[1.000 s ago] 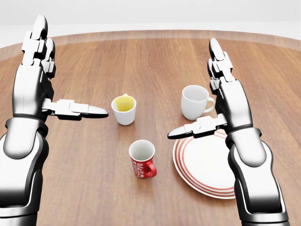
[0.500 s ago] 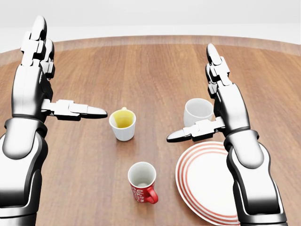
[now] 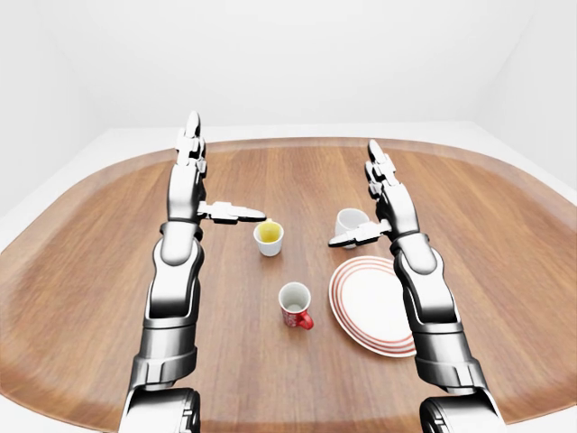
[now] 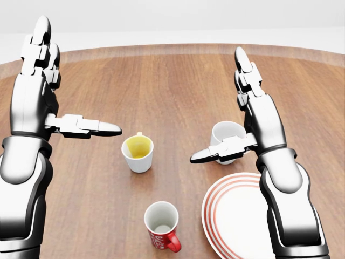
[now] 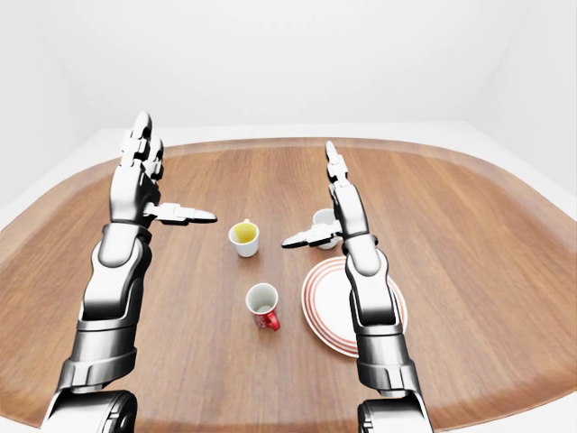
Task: Pick up the red mug and put it on the plate
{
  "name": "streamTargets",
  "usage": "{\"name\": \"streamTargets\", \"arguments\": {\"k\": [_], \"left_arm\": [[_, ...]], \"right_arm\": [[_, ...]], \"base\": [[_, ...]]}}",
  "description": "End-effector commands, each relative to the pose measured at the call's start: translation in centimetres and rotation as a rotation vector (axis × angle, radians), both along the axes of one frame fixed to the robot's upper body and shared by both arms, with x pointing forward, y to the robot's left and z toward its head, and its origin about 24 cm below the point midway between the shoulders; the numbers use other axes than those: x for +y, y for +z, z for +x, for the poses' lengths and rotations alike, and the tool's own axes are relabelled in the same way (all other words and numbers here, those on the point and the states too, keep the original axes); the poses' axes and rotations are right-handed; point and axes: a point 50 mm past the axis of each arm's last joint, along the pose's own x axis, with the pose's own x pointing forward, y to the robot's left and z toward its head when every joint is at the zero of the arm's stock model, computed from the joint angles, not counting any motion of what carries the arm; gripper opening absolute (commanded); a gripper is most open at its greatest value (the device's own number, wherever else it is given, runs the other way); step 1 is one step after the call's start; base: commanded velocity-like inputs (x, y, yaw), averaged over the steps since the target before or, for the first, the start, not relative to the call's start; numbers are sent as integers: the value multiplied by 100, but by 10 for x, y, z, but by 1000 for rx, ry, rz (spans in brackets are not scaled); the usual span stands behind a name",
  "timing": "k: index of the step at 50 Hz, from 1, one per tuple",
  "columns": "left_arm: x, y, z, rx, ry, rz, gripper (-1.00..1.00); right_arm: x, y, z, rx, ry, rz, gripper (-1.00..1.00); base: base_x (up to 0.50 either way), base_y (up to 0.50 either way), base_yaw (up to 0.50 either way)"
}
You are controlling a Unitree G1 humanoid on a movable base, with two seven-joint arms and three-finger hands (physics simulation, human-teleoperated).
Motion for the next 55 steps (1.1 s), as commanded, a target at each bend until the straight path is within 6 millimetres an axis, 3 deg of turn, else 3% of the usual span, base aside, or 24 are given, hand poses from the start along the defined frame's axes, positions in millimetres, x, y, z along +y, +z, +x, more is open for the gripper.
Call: {"name": "streamTargets", "arguments": {"k": [1,7,27,40,55], "left_arm": [[1,1,-1,-4,2,-1,100],[1,0,-1,-3,3,0,100],[1,0,0,-1,4,1,100],[0,3,1,-8,0,6,100],[1,2,0,-4,1,5,100]], "right_arm": [[3,4,0,-13,10,-18,100],[5,3,6,12,68,-2,100],[24,14,24,29,117,-366,100],[50,18,22,30,204,-592,100],[80,6,19,90,286,-780,100]], "base": [[23,0,0],[12,0,0],[0,0,0],[0,0,0],[0,0,0]]}}
